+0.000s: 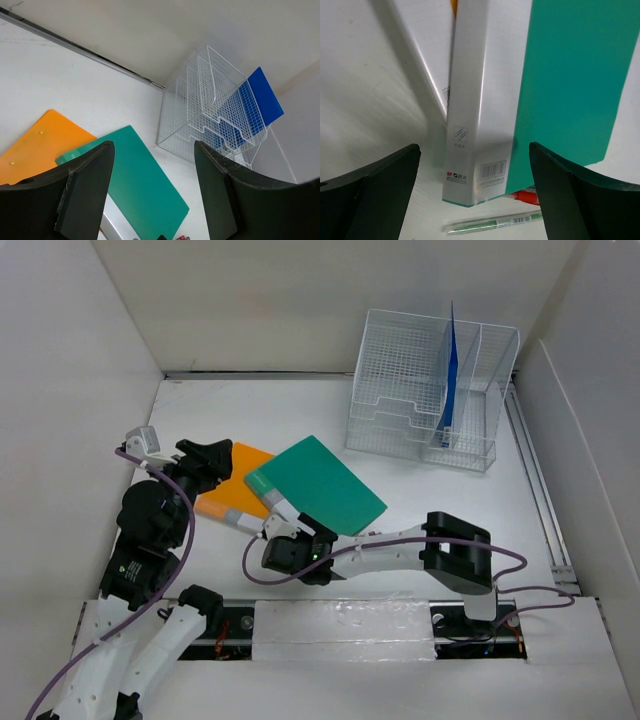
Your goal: Organize the desk
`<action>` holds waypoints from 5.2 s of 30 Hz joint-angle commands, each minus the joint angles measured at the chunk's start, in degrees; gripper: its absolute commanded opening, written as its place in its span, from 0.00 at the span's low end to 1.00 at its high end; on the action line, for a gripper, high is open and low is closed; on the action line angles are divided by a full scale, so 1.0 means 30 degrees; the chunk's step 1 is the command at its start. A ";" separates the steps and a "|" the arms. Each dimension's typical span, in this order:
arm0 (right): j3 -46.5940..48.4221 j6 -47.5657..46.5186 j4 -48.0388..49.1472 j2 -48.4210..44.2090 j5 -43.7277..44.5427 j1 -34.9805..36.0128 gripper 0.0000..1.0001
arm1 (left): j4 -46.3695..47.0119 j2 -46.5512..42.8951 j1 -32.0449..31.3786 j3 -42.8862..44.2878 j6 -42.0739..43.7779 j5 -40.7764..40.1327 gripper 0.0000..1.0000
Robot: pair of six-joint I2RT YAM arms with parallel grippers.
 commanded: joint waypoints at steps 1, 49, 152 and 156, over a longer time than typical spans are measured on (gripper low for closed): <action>0.1007 0.0150 -0.0339 0.0242 0.2396 0.0296 0.94 | 0.1143 0.0009 -0.0079 0.0039 0.0313 0.0420 0.61; -0.2243 -0.0028 0.3965 -0.7166 0.4332 0.0823 0.05 | 0.0293 0.2056 -0.0079 -0.2216 -0.3641 0.1882 0.91; -0.1046 -1.0105 1.6767 -1.8976 0.2841 -1.1387 0.00 | 0.5390 0.3114 -0.0079 -0.1191 -0.2295 0.5341 0.83; -0.0488 -1.0428 1.8552 -1.8362 0.1235 -1.4406 0.00 | 0.5625 0.3056 -0.0079 -0.1660 -0.2206 0.5899 0.82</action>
